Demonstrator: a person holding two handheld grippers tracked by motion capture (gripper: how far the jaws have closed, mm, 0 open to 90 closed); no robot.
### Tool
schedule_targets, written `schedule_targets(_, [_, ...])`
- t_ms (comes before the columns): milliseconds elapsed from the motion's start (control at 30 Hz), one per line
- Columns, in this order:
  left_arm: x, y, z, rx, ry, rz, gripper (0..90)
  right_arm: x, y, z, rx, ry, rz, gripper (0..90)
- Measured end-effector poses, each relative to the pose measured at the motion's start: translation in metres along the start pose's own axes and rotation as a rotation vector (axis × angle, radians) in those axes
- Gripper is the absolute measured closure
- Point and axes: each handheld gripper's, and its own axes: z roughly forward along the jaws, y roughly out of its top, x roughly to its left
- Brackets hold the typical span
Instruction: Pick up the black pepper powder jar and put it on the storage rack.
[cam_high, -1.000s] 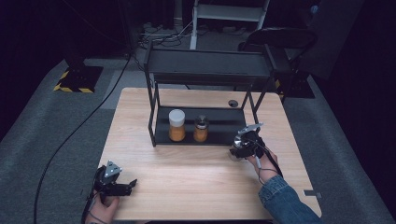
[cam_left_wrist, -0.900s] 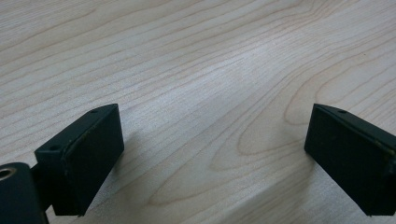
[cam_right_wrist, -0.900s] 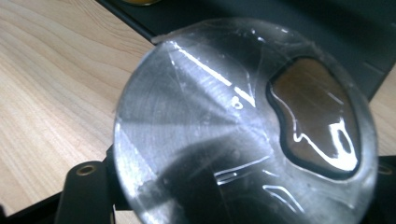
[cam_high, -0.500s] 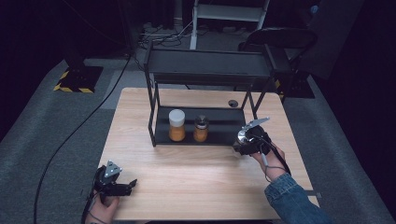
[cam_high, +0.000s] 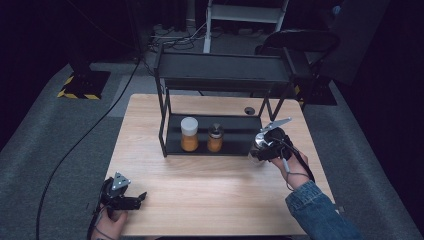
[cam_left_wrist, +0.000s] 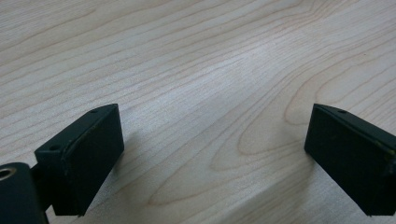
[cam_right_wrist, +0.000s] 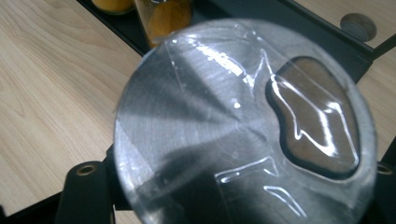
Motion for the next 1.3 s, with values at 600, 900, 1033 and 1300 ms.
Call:
schedule_targets(600, [0.0, 0.0, 0.0, 0.0, 0.0, 0.0, 4.8, 0.002, 0.031, -0.007, -0.011, 0.003, -0.028, 30.8])
schedule_targets(900, [0.0, 0.0, 0.0, 0.0, 0.0, 0.0, 4.8, 0.0, 0.045, 0.001, -0.009, 0.007, -0.032, 30.8])
schedule_targets(1033, [0.0, 0.0, 0.0, -0.001, 0.0, 0.0, 4.8, -0.001, 0.05, 0.008, -0.006, 0.01, -0.035, 30.8])
schedule_targets(1300, [0.0, 0.0, 0.0, 0.0, 0.0, 0.0, 4.7, -0.004, 0.061, 0.025, 0.0, 0.011, -0.034, 30.8])
